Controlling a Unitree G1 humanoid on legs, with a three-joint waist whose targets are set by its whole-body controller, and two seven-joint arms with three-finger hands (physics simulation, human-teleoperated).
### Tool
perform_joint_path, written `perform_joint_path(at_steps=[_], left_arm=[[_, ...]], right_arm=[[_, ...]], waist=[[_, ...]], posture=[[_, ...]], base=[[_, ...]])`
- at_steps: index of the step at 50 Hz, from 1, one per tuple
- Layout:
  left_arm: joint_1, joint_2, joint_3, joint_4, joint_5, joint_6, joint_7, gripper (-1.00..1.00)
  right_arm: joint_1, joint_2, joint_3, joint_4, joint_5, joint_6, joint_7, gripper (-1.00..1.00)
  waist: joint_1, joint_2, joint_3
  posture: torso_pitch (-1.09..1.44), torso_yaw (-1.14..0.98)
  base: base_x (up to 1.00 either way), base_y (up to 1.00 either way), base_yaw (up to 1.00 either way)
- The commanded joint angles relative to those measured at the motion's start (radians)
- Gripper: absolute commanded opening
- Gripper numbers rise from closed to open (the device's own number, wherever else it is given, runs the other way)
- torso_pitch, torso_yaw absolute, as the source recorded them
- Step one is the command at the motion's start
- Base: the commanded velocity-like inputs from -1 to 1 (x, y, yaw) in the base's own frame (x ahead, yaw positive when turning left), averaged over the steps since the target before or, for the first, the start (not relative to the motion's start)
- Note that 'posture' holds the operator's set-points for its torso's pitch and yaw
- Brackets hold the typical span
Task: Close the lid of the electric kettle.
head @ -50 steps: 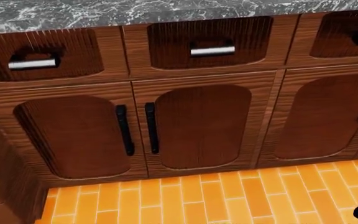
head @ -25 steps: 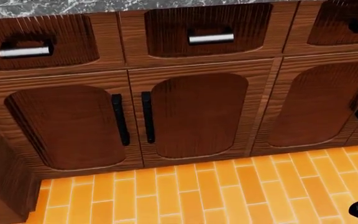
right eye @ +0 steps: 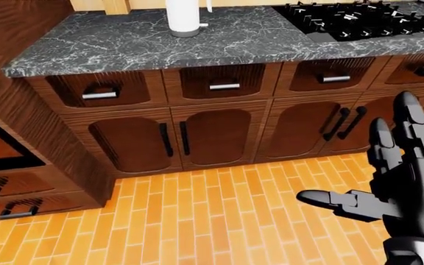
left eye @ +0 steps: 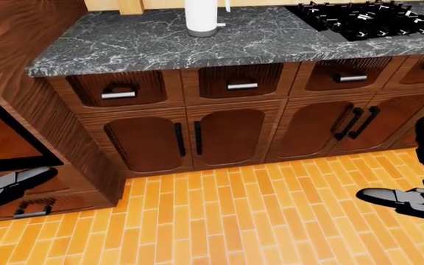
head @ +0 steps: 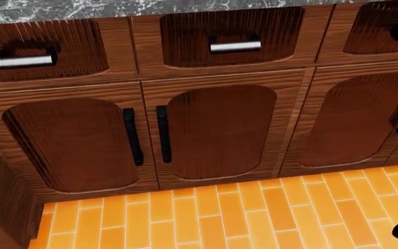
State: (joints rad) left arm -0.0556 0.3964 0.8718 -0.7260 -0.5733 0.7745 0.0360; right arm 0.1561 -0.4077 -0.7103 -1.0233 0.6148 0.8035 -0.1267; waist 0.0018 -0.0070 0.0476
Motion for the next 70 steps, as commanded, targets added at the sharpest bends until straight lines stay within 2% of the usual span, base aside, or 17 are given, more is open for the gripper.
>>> perform_joint_path(at_steps=[1,4,9,20,24,27,33,39,41,42,48,53,55,63,67,68,70], left_arm=[[-0.012,0.019,0.012,-0.028,-0.002,-0.03,-0.003,1.0],[-0.012,0.018,0.013,-0.027,-0.002,-0.031,-0.004,1.0],[-0.01,0.015,0.009,-0.022,0.004,-0.038,-0.007,1.0],[-0.007,0.012,0.01,-0.013,0.008,-0.049,-0.014,1.0],[-0.007,0.01,0.004,-0.01,0.014,-0.055,-0.016,1.0],[-0.008,0.009,0.003,-0.008,0.015,-0.058,-0.016,1.0],[-0.007,0.006,-0.002,-0.009,0.022,-0.061,-0.017,1.0],[-0.004,0.001,-0.006,-0.002,0.031,-0.073,-0.024,1.0],[-0.006,0.004,0.0,-0.006,0.025,-0.066,-0.023,1.0],[-0.003,0.001,-0.003,-0.002,0.03,-0.073,-0.026,1.0],[-0.004,0.008,0.014,-0.018,0.011,-0.049,-0.018,1.0],[-0.003,0.009,0.015,-0.017,0.009,-0.049,-0.017,1.0],[-0.004,0.01,0.016,-0.02,0.007,-0.046,-0.015,1.0],[-0.004,0.011,0.014,-0.015,0.009,-0.05,-0.014,1.0],[-0.006,0.014,0.017,-0.023,0.003,-0.04,-0.011,1.0],[-0.005,0.013,0.017,-0.023,0.004,-0.04,-0.011,1.0],[-0.005,0.013,0.017,-0.023,0.004,-0.04,-0.011,1.0]], right_arm=[[-0.008,-0.014,-0.016,-0.024,-0.001,-0.03,-0.003,1.0],[-0.012,-0.008,-0.013,-0.024,-0.01,-0.027,0.003,1.0],[-0.019,0.01,-0.012,-0.024,-0.031,-0.023,0.022,1.0],[-0.018,0.014,0.007,-0.024,-0.056,-0.025,0.027,1.0],[-0.025,0.025,0.008,-0.024,-0.077,-0.022,0.045,1.0],[-0.029,0.035,0.01,-0.024,-0.094,-0.021,0.059,1.0],[-0.028,0.035,0.011,-0.024,-0.096,-0.023,0.061,1.0],[-0.021,0.02,0.008,-0.024,-0.069,-0.03,0.038,1.0],[-0.019,0.018,0.006,-0.024,-0.065,-0.03,0.036,1.0],[-0.019,0.017,0.007,-0.024,-0.065,-0.031,0.034,1.0],[-0.025,0.014,0.007,-0.024,-0.058,-0.018,0.022,1.0],[-0.023,0.016,0.008,-0.024,-0.056,-0.019,0.021,1.0],[-0.026,0.019,0.01,-0.024,-0.061,-0.018,0.024,1.0],[-0.032,0.03,0.019,-0.024,-0.082,-0.015,0.037,1.0],[-0.029,0.027,0.015,-0.024,-0.074,-0.017,0.031,1.0],[-0.028,0.027,0.014,-0.024,-0.074,-0.017,0.032,1.0],[-0.025,0.023,0.011,-0.024,-0.069,-0.019,0.029,1.0]], waist=[[0.0,0.002,-0.013],[-0.001,0.006,-0.032],[0.002,0.008,0.01],[-0.002,0.017,0.001],[-0.01,0.066,-0.004],[-0.002,0.07,0.012],[0.016,0.041,0.001],[0.025,-0.035,-0.032],[0.016,-0.045,0.014],[0.004,-0.044,0.01],[-0.012,-0.005,0.001],[-0.018,0.071,-0.035],[-0.006,0.076,-0.001],[0.015,0.017,-0.007],[0.017,-0.069,-0.029],[0.008,-0.023,-0.015],[0.002,-0.043,-0.009]], posture=[[0.0,0.0],[0.0,0.0],[0.0,0.0],[0.0,0.0],[0.0,0.0],[0.0,0.0],[0.0,0.0],[0.0,0.0],[0.0,0.0],[0.0,0.0],[0.0,0.0],[0.0,0.0],[0.0,0.0],[0.0,0.0],[0.0,0.0],[0.0,0.0],[0.0,0.0]], base=[[0.02,0.0,0.0],[0.07,0.0,0.0],[0.21,0.0,0.0],[0.33,0.0,0.0],[0.34,0.0,0.0],[0.34,0.0,0.0],[0.34,0.0,0.0],[0.34,0.0,0.0],[0.34,0.0,0.0],[0.34,0.0,0.0],[0.28,0.0,0.0],[0.23,0.0,0.0],[0.22,0.0,0.0],[0.23,0.0,0.0],[0.22,0.0,0.0],[0.23,0.0,0.0],[0.22,0.0,0.0]])
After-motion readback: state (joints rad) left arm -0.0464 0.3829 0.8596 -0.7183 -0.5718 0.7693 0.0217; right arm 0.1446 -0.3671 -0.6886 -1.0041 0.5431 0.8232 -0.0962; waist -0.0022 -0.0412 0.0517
